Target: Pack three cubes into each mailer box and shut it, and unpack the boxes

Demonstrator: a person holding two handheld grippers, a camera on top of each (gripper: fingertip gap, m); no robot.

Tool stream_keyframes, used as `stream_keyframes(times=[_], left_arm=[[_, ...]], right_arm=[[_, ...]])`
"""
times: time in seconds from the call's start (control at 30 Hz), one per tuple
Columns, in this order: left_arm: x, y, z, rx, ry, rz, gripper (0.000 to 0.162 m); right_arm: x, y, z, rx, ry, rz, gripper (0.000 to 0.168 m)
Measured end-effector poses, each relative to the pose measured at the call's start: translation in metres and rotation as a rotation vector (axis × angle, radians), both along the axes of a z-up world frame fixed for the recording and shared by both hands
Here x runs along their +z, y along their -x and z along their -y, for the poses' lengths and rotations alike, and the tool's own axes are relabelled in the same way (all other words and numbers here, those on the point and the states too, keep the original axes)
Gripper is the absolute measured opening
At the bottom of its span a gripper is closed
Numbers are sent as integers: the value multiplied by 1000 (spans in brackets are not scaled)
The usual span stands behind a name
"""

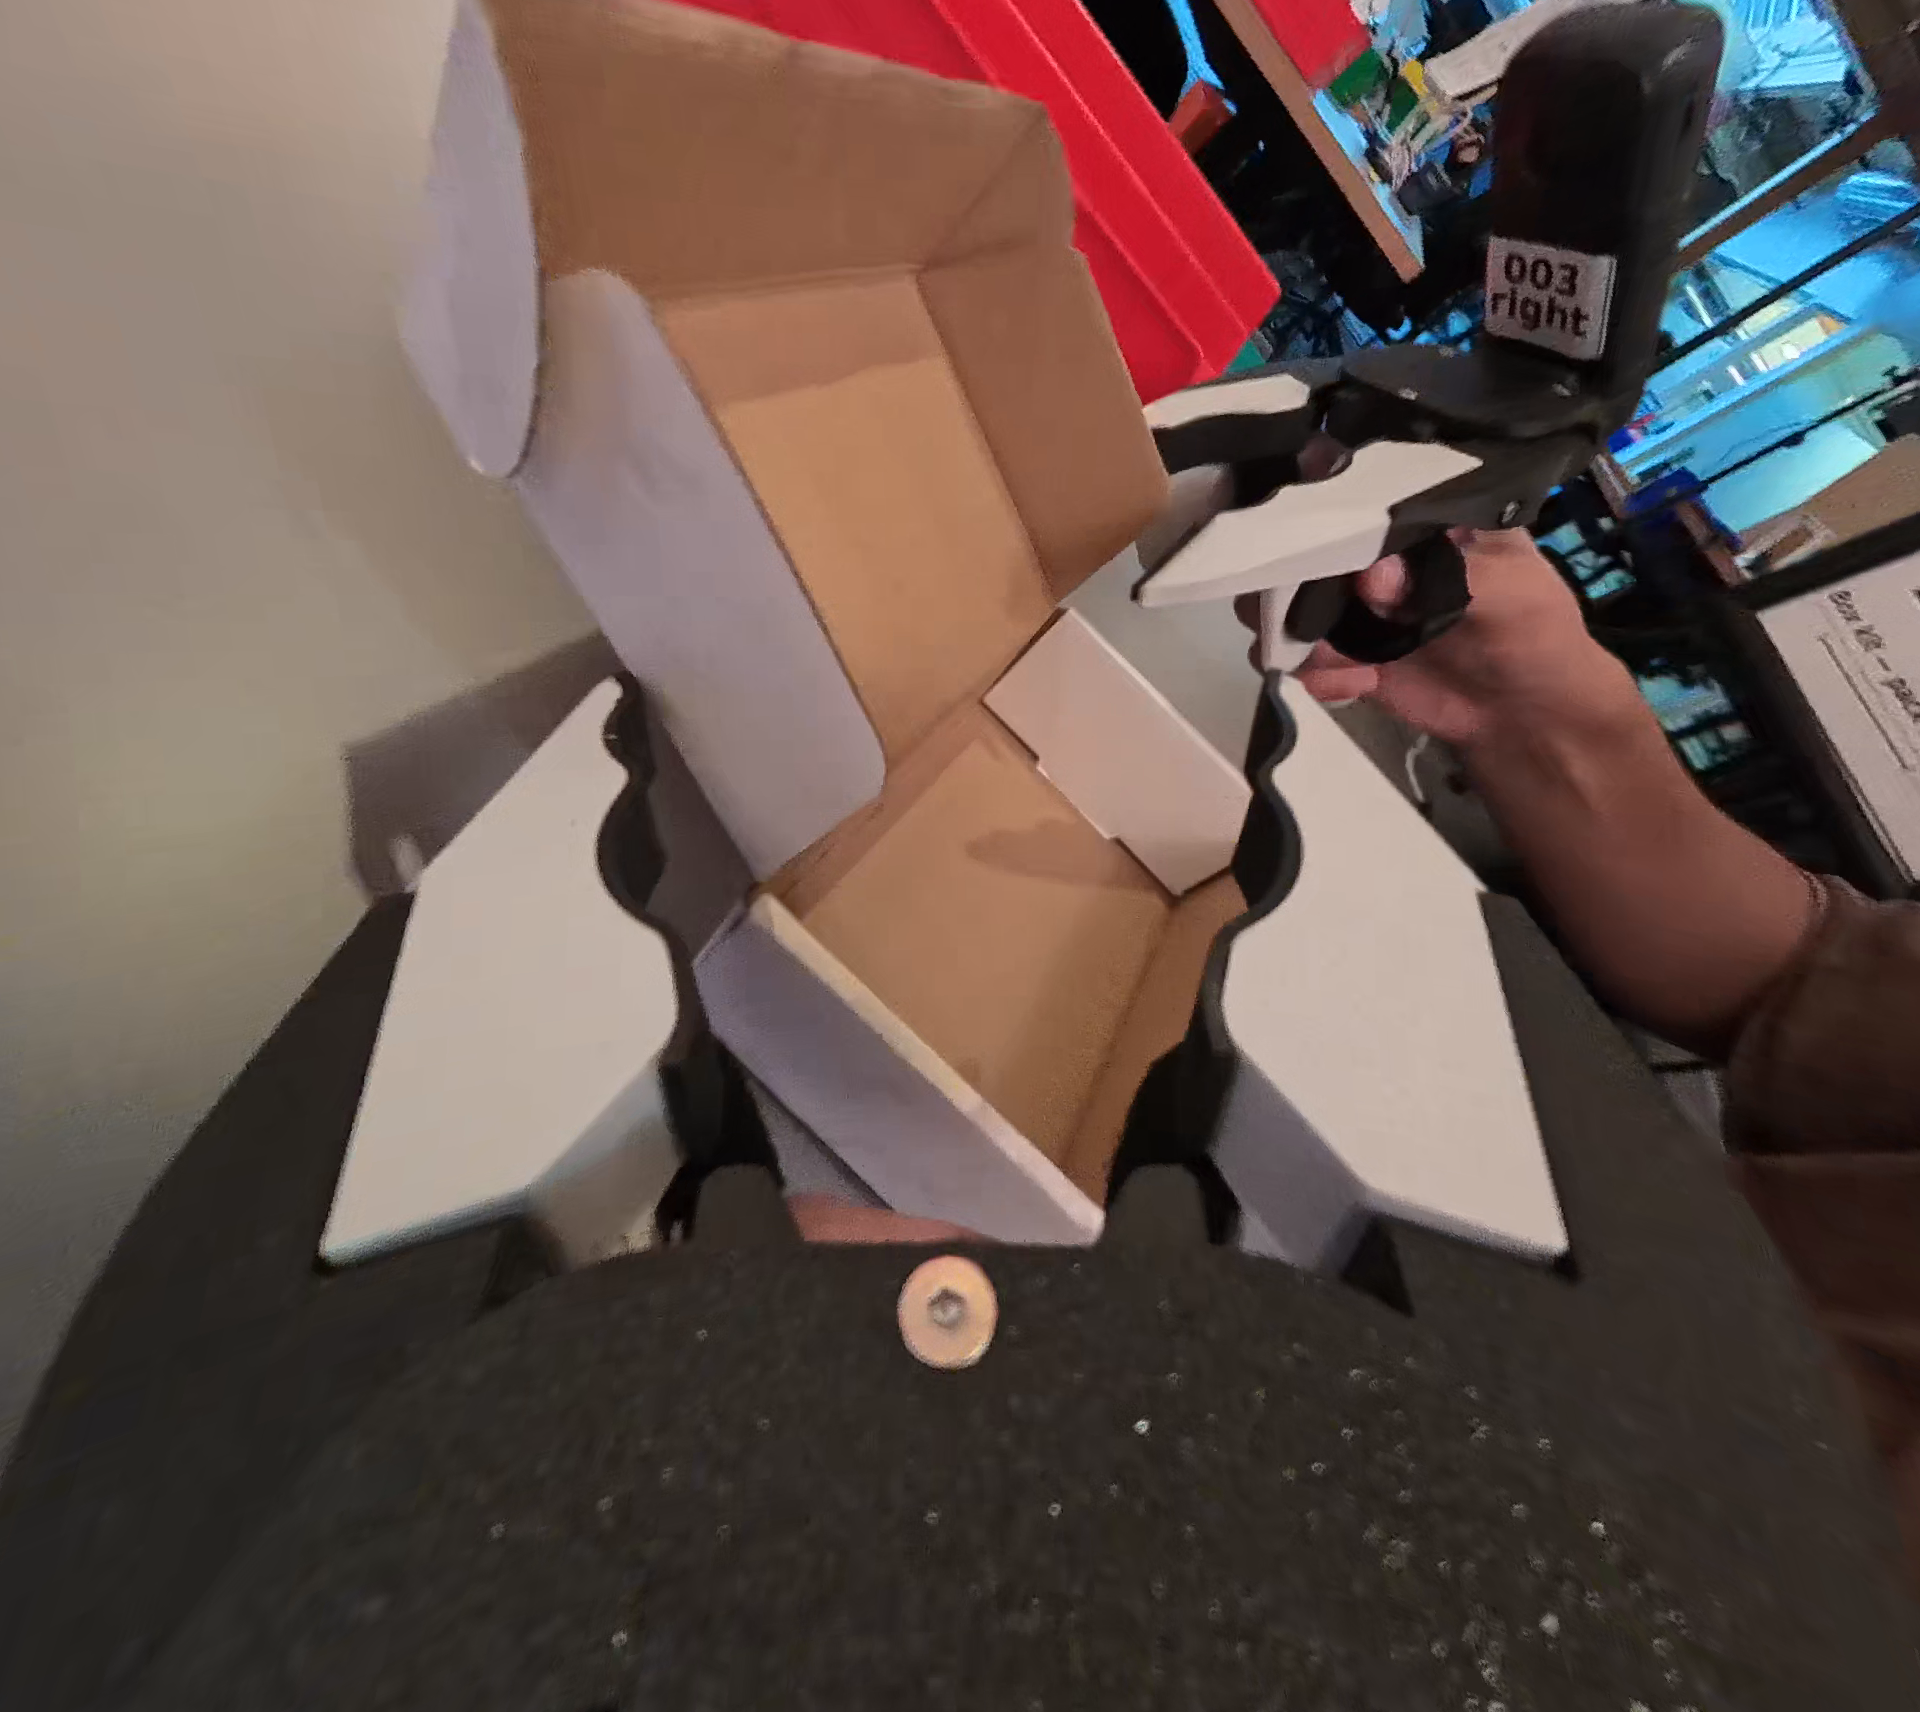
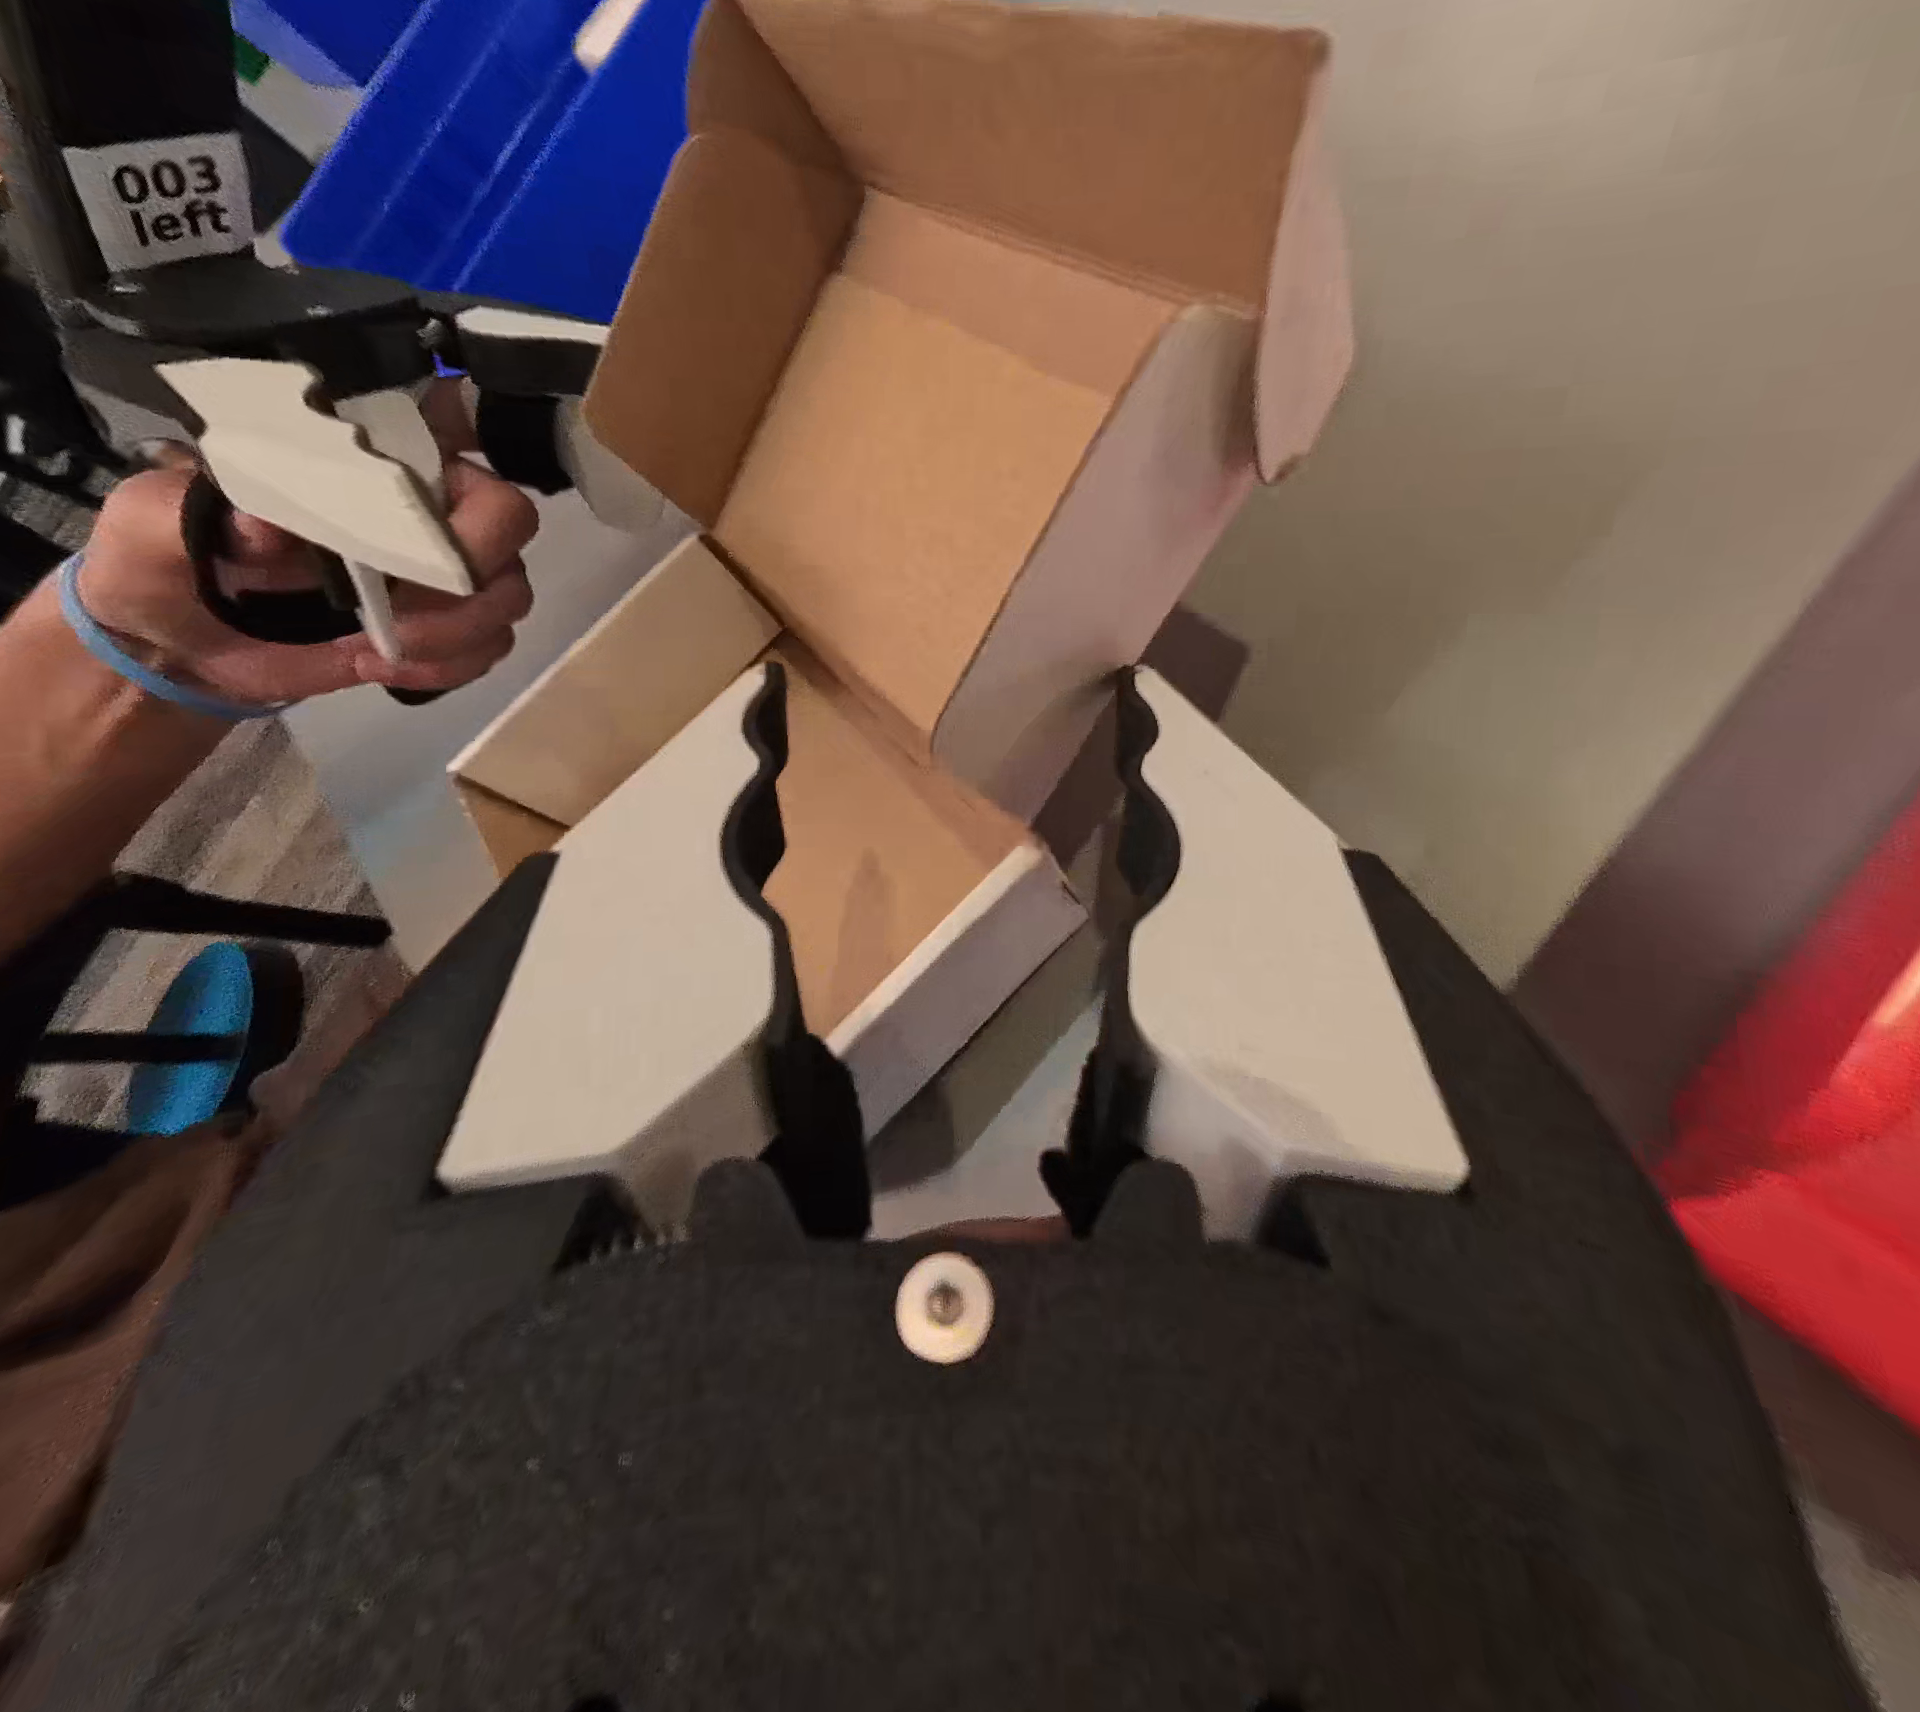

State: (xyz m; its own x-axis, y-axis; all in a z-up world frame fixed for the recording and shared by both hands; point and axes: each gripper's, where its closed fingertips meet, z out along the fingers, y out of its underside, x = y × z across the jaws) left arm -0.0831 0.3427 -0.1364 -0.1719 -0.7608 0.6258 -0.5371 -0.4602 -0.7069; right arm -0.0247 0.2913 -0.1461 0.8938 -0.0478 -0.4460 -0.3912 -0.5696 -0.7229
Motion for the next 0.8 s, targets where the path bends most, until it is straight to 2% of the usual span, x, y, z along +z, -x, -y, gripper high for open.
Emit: stream_keyframes(times=[0.03,0.2,0.3,0.47,0.57,0.67,0.8], left_arm=[[5,-5,-5,14,-24,18,110],[33,-12,-23,57,-206,132,104],[22,3,-14,36,-320,147,99],[0,26,-1,-4,-474,75,109],[7,43,-5,45,-564,106,97],[15,48,4,35,-539,137,86],[11,51,20,8,-457,100,93]], right_arm=[[5,-4,-5,-7,-24,36,65],[34,-6,-18,40,-116,271,63],[23,10,-7,93,-88,298,63],[-1,22,10,126,-35,374,63],[8,20,20,106,-47,470,61],[21,25,18,89,-129,534,54],[10,43,21,132,-62,513,58]])
